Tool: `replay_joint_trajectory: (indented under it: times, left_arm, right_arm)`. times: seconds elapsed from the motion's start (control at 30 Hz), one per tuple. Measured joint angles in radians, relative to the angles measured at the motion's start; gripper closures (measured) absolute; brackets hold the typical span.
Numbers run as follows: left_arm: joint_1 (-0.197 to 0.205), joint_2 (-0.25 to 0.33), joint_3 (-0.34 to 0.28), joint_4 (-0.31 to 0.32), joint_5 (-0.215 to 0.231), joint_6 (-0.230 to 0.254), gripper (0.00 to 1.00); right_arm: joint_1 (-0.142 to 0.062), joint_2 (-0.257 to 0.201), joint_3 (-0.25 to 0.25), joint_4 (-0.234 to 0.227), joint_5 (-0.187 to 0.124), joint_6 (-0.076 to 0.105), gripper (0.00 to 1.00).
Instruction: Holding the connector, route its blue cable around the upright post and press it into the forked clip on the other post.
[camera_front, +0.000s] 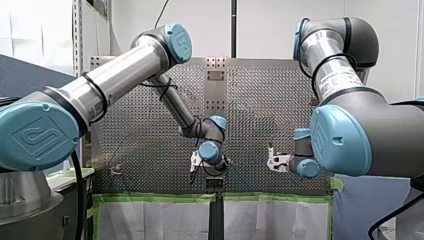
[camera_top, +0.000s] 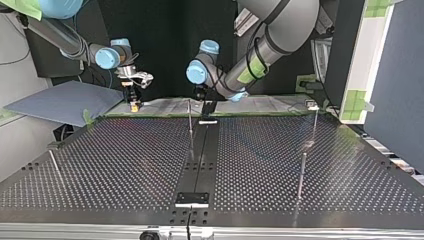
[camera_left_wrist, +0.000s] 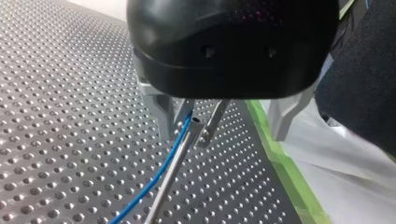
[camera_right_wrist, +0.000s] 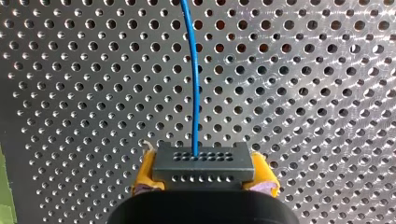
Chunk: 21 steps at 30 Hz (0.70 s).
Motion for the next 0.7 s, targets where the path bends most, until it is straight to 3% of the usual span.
replay_joint_trajectory:
  times: [0.7]
  left_arm:
    - [-0.014,0.008,-0.016,-0.001,-0.006,0.0,0.0]
  right_arm:
    - [0.0,0.0,0.0,0.0,0.0,0.001,1.0]
